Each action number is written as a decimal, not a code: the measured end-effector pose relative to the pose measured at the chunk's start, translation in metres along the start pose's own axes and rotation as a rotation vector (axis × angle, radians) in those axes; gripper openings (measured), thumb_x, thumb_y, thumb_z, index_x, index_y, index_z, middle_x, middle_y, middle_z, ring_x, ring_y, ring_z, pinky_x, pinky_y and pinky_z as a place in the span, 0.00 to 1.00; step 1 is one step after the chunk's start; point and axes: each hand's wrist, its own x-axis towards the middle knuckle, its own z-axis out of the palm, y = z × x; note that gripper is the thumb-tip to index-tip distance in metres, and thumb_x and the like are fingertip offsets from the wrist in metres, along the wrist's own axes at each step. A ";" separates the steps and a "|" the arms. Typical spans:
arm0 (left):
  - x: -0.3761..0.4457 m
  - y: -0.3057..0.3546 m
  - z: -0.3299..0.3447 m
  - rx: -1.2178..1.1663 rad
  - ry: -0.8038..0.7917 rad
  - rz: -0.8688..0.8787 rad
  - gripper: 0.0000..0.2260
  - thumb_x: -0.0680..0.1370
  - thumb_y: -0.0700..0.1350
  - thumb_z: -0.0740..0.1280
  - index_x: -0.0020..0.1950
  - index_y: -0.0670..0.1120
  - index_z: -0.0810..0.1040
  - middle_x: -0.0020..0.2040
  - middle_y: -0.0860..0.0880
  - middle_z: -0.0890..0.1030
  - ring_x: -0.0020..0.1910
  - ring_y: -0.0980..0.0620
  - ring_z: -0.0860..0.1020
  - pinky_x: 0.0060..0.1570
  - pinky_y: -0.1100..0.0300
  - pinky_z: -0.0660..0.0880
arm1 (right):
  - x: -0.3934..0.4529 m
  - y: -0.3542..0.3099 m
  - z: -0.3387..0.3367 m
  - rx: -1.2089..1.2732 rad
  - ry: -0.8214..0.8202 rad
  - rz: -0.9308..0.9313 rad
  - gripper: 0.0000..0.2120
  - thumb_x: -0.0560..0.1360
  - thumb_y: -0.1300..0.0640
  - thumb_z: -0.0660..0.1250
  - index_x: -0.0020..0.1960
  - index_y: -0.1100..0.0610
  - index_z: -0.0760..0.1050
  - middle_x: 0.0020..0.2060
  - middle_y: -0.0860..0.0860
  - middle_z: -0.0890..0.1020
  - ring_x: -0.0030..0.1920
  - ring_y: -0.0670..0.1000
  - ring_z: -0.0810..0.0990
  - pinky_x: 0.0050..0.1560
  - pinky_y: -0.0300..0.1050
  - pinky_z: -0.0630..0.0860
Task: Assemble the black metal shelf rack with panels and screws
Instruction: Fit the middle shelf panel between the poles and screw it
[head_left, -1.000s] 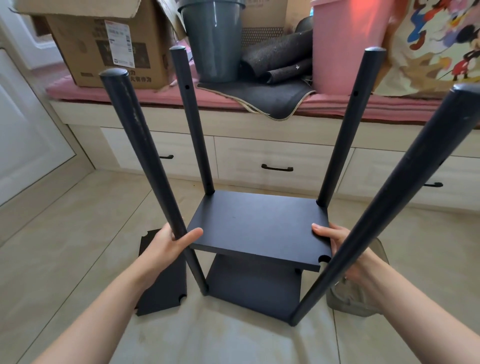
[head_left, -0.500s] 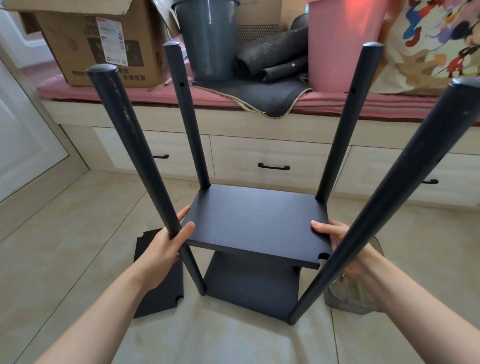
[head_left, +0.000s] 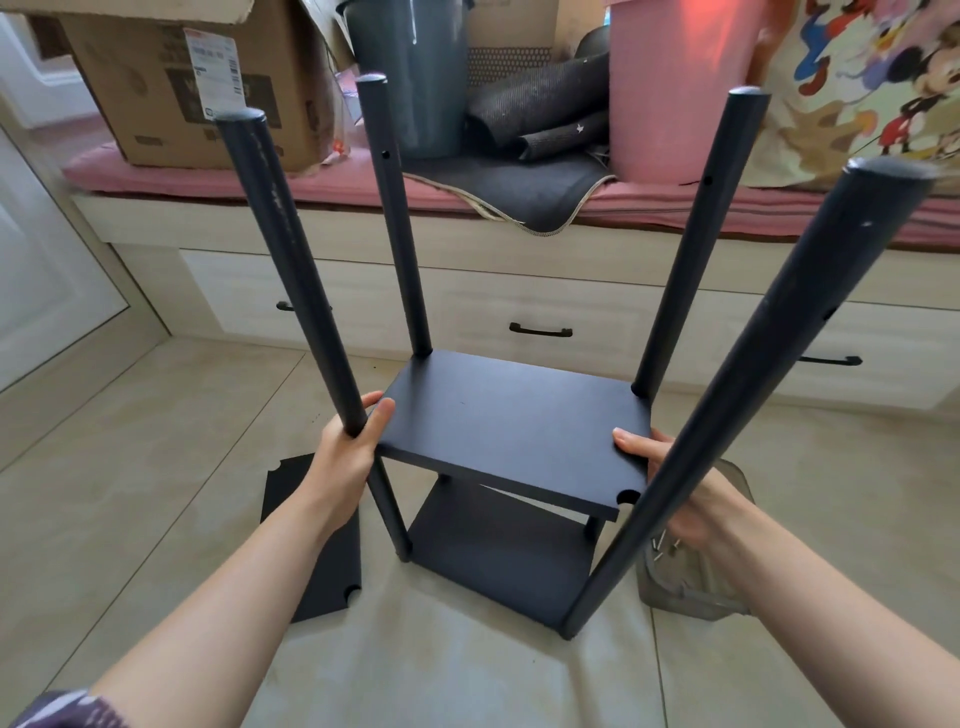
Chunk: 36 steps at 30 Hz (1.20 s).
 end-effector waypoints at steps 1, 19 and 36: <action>0.004 0.003 0.005 -0.007 0.038 -0.020 0.24 0.78 0.60 0.67 0.68 0.49 0.69 0.65 0.45 0.77 0.70 0.41 0.73 0.71 0.42 0.68 | -0.002 -0.001 0.004 0.011 0.009 -0.008 0.20 0.68 0.61 0.71 0.59 0.60 0.78 0.50 0.58 0.86 0.45 0.55 0.87 0.38 0.44 0.82; -0.096 0.006 0.145 0.949 -0.367 0.621 0.47 0.69 0.68 0.72 0.81 0.57 0.53 0.82 0.59 0.49 0.80 0.59 0.38 0.75 0.49 0.28 | -0.020 -0.004 0.027 -0.031 0.217 0.048 0.17 0.80 0.63 0.65 0.67 0.67 0.72 0.53 0.60 0.76 0.50 0.57 0.76 0.48 0.50 0.73; -0.101 -0.001 0.131 0.952 -0.413 0.576 0.37 0.68 0.62 0.62 0.77 0.62 0.57 0.79 0.63 0.59 0.79 0.65 0.47 0.71 0.45 0.23 | -0.035 0.012 0.024 0.133 0.075 0.157 0.18 0.75 0.68 0.63 0.64 0.71 0.75 0.55 0.64 0.80 0.52 0.59 0.80 0.56 0.53 0.79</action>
